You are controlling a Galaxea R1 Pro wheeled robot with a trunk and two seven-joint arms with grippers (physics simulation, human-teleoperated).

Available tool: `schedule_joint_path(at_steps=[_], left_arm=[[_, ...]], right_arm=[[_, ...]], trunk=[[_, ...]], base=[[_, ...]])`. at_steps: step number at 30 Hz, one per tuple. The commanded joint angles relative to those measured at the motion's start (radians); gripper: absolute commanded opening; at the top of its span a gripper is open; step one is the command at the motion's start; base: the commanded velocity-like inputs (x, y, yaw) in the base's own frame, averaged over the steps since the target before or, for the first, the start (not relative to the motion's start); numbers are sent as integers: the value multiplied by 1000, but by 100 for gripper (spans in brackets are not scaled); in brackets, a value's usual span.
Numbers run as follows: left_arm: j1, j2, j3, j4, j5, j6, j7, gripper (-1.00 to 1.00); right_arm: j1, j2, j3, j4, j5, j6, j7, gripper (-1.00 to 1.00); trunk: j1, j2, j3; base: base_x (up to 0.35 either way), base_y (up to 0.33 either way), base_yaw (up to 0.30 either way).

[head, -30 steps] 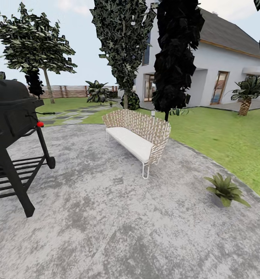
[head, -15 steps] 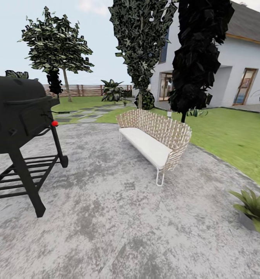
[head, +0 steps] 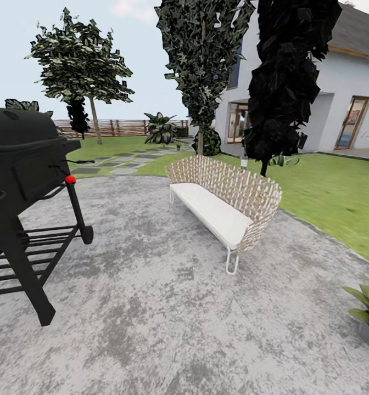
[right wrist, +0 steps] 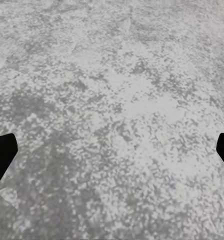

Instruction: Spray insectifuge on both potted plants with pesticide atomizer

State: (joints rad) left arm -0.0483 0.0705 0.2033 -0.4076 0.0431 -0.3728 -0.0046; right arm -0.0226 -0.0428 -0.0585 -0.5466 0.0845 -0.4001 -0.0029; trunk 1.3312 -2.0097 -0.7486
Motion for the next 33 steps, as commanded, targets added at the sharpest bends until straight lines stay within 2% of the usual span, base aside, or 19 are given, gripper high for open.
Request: schedule_joint_path(at_steps=[1,13,20,33], left_arm=[[-1,0,0,1,4,-3,0,100],[-1,0,4,1,6,-3,-1,100],[-1,1,4,1,6,-3,-1,100],[-15,-3,1,-16,4,-5,1,100]], right_arm=[[0,1,-4,0,9,-3,-1,100],[0,3,-5,2,8,-3,-3,100],[0,3,-7,2,8,-3,-3,100],[0,-3,-12,2,8,-3,-3,100]], trunk=[[0,0,-1],[0,0,-1],[0,0,-1],[0,0,-1]], base=[[334,90,132],[326,128,257],[336,16,254],[339,0,28]])
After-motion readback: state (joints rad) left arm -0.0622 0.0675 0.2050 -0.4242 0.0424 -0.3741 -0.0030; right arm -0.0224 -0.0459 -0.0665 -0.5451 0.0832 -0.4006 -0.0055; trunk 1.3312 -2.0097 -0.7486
